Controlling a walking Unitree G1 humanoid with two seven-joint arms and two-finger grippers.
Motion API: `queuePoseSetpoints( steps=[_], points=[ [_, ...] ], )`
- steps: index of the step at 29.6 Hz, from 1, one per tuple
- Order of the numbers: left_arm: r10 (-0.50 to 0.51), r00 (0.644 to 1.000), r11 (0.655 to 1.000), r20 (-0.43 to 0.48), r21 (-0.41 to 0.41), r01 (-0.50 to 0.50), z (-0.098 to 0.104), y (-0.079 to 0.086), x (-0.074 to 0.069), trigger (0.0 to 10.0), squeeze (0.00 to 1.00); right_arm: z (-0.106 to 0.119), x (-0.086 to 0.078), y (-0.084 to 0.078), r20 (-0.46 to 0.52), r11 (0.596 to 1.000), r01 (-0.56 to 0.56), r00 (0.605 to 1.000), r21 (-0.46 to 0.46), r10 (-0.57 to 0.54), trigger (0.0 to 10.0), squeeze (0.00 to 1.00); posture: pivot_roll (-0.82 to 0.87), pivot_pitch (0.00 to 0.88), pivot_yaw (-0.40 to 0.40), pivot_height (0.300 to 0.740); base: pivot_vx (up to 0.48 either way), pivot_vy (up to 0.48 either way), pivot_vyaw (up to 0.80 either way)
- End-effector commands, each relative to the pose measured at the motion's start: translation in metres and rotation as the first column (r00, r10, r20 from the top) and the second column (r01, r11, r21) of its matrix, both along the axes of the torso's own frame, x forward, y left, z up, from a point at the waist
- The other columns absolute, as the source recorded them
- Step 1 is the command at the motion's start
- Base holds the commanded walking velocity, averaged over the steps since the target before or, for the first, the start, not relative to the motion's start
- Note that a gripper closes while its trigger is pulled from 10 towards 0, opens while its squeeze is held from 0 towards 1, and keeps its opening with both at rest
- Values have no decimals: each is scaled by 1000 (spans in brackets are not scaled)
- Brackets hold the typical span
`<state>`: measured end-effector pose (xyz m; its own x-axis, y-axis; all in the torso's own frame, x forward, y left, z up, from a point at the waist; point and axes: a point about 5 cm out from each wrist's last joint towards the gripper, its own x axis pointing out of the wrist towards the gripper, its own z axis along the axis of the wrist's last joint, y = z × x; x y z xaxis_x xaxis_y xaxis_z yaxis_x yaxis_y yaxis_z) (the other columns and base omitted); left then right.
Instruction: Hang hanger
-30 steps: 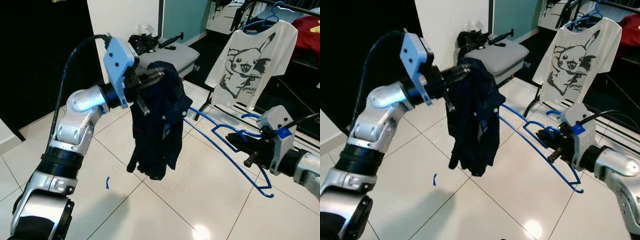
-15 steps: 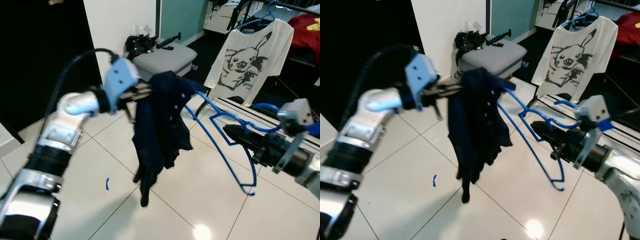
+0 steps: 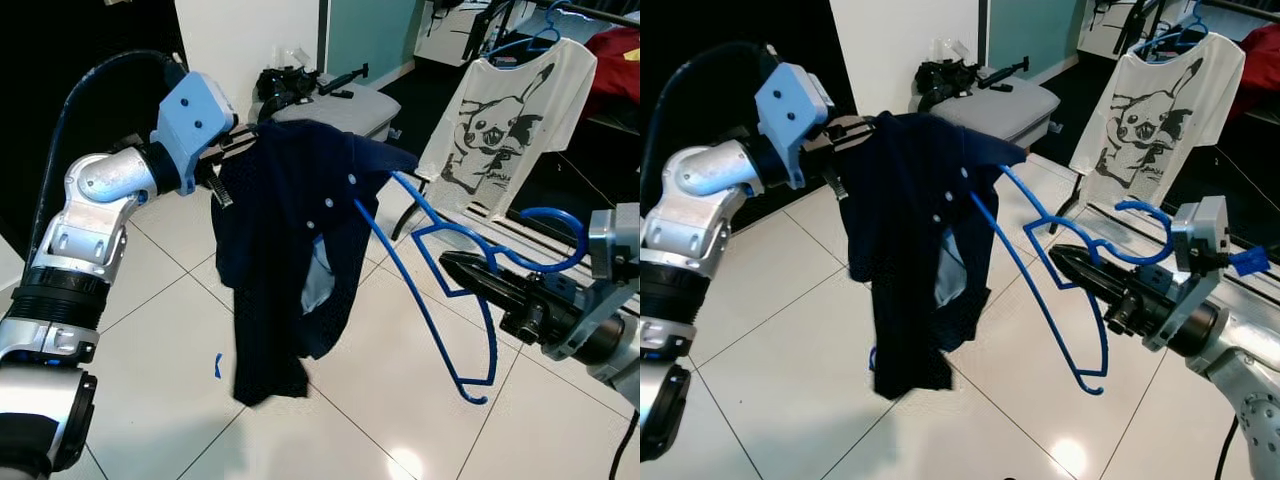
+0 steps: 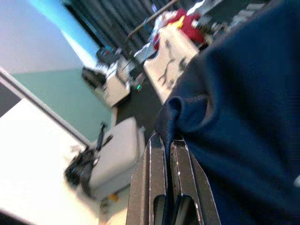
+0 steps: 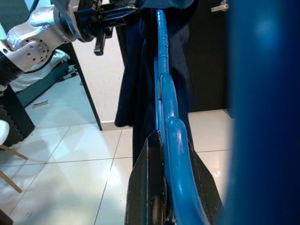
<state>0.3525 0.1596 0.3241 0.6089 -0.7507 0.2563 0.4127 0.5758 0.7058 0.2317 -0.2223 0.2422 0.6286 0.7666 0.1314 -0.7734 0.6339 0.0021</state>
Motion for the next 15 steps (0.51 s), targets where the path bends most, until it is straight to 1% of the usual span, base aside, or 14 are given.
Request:
queuePoseSetpoints(
  steps=[1,3,4,5,7,11,12,14,15],
  points=[
    [-90,994,996,69,-7,91,16,-14,-9,10000,0,0,0,-1,-2,1000,8,1000,-1,-8,10000,0,-1,118,26,740,0,0,0],
    [-90,994,996,69,-7,91,16,-14,-9,10000,0,0,0,-1,-2,1000,8,1000,-1,-8,10000,0,-1,118,26,740,0,0,0],
    [-119,990,993,78,-9,120,18,-18,-11,10000,0,-1,0,-2,-8,1000,13,1000,-7,-13,10000,0,-1,118,26,740,0,0,0],
    [-119,990,993,78,-9,120,18,-18,-11,10000,0,-1,0,-2,-8,1000,13,1000,-7,-13,10000,0,-1,118,26,740,0,0,0],
    [-170,981,985,92,8,170,23,-25,-17,10000,0,-3,2,-2,-13,1000,28,1000,-14,-28,10000,0,1,117,28,740,0,0,0],
    [-170,981,985,92,8,170,23,-25,-17,10000,0,-3,2,-2,-13,1000,28,1000,-14,-28,10000,0,1,117,28,740,0,0,0],
    [-224,969,975,108,31,221,30,-30,-24,10000,0,-2,3,-2,-9,999,37,999,-10,-37,10000,0,6,116,29,740,0,0,0],
    [-224,969,975,108,31,221,30,-30,-24,10000,0,-2,3,-2,-9,999,37,999,-10,-37,10000,0,6,116,29,740,0,0,0],
    [-258,958,966,124,56,253,37,-32,-30,10000,0,-2,5,-3,-5,999,45,999,-5,-45,10000,0,10,113,29,740,0,0,0]
  ],
)
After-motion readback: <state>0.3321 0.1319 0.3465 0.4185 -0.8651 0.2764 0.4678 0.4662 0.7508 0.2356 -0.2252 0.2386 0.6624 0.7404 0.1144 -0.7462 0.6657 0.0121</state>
